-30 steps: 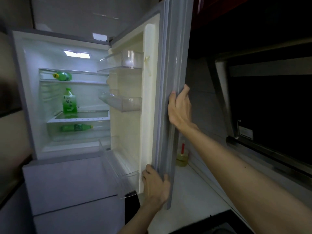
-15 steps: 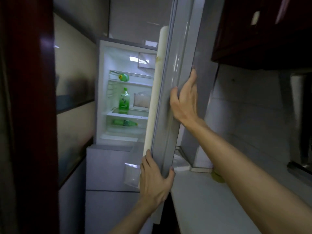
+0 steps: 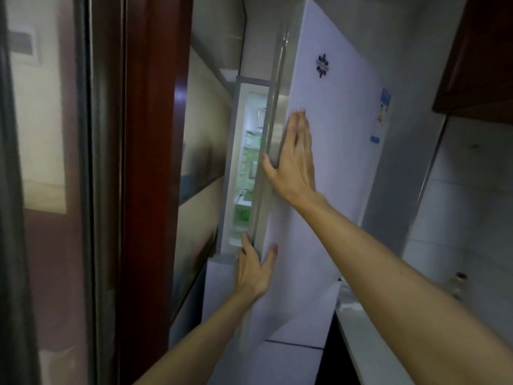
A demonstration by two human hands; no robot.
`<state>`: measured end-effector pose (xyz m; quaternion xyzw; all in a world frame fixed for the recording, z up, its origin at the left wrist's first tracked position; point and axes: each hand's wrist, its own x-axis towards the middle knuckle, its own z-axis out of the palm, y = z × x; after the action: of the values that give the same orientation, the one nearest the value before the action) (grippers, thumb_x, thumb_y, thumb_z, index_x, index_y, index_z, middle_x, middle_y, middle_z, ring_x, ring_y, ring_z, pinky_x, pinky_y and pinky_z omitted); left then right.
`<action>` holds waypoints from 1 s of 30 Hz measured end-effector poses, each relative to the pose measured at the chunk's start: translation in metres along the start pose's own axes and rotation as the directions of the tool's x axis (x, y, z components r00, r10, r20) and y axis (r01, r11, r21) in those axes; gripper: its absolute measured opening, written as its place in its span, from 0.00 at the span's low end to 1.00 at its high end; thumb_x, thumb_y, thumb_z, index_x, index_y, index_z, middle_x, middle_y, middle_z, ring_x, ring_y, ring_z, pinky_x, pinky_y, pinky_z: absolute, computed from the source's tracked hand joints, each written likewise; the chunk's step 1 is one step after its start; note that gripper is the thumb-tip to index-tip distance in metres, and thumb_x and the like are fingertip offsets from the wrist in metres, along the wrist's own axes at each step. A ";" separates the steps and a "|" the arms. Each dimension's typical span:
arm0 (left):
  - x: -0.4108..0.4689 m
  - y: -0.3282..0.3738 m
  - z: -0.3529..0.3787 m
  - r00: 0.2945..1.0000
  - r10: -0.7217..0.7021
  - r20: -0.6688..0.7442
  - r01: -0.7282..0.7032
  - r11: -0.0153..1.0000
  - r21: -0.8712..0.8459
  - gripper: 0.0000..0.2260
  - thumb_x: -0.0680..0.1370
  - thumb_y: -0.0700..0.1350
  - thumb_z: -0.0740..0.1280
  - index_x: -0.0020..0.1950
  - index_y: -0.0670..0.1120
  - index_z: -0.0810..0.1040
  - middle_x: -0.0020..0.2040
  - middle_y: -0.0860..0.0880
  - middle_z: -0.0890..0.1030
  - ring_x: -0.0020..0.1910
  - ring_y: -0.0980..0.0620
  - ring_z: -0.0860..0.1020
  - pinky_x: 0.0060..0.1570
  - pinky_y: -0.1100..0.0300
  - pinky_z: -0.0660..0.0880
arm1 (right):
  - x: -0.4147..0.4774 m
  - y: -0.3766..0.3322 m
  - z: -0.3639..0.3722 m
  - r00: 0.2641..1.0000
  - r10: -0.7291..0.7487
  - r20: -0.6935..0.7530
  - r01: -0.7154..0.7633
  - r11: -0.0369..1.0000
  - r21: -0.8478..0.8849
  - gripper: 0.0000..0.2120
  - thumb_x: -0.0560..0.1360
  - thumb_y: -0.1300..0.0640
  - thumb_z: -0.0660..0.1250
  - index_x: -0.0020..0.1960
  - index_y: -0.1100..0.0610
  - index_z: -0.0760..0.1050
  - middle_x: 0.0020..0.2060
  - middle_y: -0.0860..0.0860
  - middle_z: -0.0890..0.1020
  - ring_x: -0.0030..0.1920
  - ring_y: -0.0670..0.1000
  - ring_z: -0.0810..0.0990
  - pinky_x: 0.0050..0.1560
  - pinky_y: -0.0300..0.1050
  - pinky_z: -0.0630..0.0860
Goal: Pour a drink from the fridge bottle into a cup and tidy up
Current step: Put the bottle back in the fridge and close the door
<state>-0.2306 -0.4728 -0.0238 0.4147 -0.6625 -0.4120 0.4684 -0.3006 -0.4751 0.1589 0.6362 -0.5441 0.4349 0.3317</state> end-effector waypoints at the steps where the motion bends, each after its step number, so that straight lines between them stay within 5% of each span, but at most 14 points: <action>1: 0.009 -0.002 -0.006 1.000 -0.003 0.002 0.003 1.000 -0.015 0.38 0.80 0.60 0.58 0.79 0.48 0.38 0.80 0.44 0.49 0.78 0.46 0.54 0.74 0.53 0.54 | 0.004 -0.003 0.010 1.000 0.007 0.004 -0.007 1.000 -0.010 0.44 0.76 0.53 0.67 0.78 0.66 0.42 0.78 0.63 0.45 0.79 0.60 0.45 0.76 0.46 0.41; 12: 0.101 -0.034 -0.047 0.998 0.030 -0.055 -0.039 0.986 -0.161 0.36 0.79 0.57 0.64 0.80 0.54 0.47 0.77 0.47 0.61 0.74 0.46 0.64 0.73 0.45 0.63 | 0.044 -0.004 0.098 0.996 -0.062 0.060 0.067 0.994 -0.085 0.46 0.77 0.45 0.67 0.79 0.63 0.42 0.78 0.63 0.44 0.79 0.61 0.43 0.76 0.47 0.42; 16: 0.136 -0.040 -0.052 0.994 0.017 -0.108 -0.040 0.975 -0.218 0.39 0.69 0.68 0.63 0.77 0.60 0.54 0.74 0.47 0.67 0.71 0.43 0.69 0.68 0.40 0.69 | 0.056 0.011 0.129 0.986 -0.129 0.101 0.138 0.987 -0.085 0.44 0.78 0.39 0.61 0.79 0.61 0.42 0.79 0.61 0.42 0.79 0.60 0.41 0.77 0.51 0.42; 18: 0.155 -0.043 -0.054 0.992 0.000 -0.128 -0.034 0.965 -0.261 0.36 0.72 0.67 0.64 0.76 0.58 0.56 0.71 0.47 0.71 0.67 0.45 0.73 0.65 0.43 0.73 | 0.063 0.017 0.146 0.983 -0.152 0.100 0.160 0.984 -0.073 0.44 0.77 0.38 0.61 0.80 0.59 0.42 0.79 0.60 0.42 0.79 0.59 0.40 0.78 0.53 0.45; 22: 0.193 -0.053 -0.057 0.979 0.003 -0.205 -0.072 0.941 -0.331 0.21 0.81 0.55 0.61 0.72 0.53 0.65 0.54 0.55 0.79 0.50 0.56 0.79 0.43 0.63 0.76 | 0.078 0.031 0.183 0.976 -0.186 0.116 0.194 0.979 -0.066 0.45 0.77 0.38 0.62 0.80 0.58 0.41 0.79 0.60 0.41 0.79 0.59 0.39 0.77 0.51 0.42; 30: 0.265 -0.068 -0.054 0.954 0.003 -0.300 -0.110 0.934 -0.339 0.17 0.81 0.51 0.61 0.69 0.49 0.70 0.56 0.51 0.80 0.49 0.59 0.79 0.42 0.67 0.74 | 0.108 0.057 0.253 0.964 -0.249 0.095 0.256 0.964 -0.067 0.43 0.77 0.40 0.63 0.80 0.59 0.46 0.79 0.61 0.44 0.79 0.61 0.42 0.75 0.50 0.40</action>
<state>-0.2252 -0.7503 -0.0014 0.3614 -0.5125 -0.4437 0.6402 -0.3046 -0.7561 0.1526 0.7048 -0.4890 0.3395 0.3858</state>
